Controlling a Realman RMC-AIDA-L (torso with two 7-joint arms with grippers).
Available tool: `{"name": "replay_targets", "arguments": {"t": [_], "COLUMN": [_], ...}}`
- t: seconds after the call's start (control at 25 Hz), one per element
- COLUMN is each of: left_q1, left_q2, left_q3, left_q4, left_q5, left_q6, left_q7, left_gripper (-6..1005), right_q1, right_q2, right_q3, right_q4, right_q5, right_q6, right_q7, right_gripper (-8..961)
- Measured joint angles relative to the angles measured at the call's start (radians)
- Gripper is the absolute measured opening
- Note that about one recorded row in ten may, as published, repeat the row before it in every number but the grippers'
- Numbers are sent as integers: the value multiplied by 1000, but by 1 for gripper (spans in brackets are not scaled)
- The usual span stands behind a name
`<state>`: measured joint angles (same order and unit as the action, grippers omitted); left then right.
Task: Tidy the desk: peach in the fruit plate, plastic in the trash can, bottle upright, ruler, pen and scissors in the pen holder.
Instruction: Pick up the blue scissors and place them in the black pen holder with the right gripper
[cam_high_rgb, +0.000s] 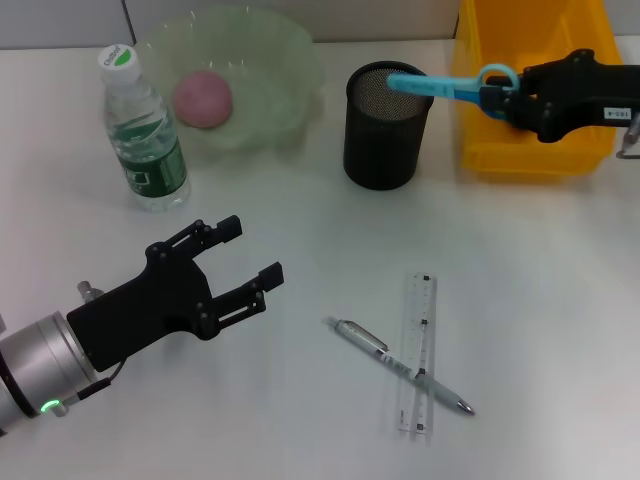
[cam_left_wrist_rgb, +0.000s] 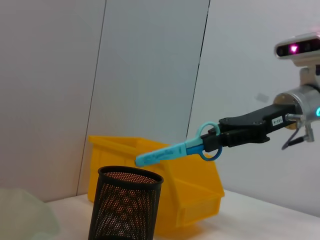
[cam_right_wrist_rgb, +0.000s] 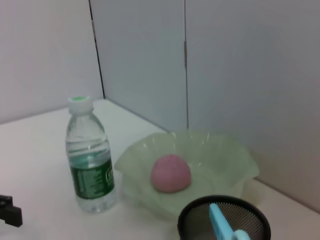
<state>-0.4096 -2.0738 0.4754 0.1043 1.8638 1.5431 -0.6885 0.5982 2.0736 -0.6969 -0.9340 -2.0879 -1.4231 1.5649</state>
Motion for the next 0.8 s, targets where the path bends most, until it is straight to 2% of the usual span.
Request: {"name": "replay_targets", "arguments": {"t": [0.28,0.52,0.8], "left_q1": [-2,0,0], "left_q2": [0,0,0], "left_q3": [1,0,0], "left_q4": [-11,-14,-24], "left_q5": [0,0,0], "left_q6": [0,0,2], "left_q7": [0,0,3], "left_gripper": [799,799,800], "right_q1": [84,163,253], "right_q2": [-6,-20,-23], "right_q3": [-15,-92,-163], "right_q4": [-47,-79,-108], "right_q5": [-161,-281,-410], "right_q6": [-5,-12,-42], "right_q7": [140,288,432], "right_gripper": [80,81,81]}}
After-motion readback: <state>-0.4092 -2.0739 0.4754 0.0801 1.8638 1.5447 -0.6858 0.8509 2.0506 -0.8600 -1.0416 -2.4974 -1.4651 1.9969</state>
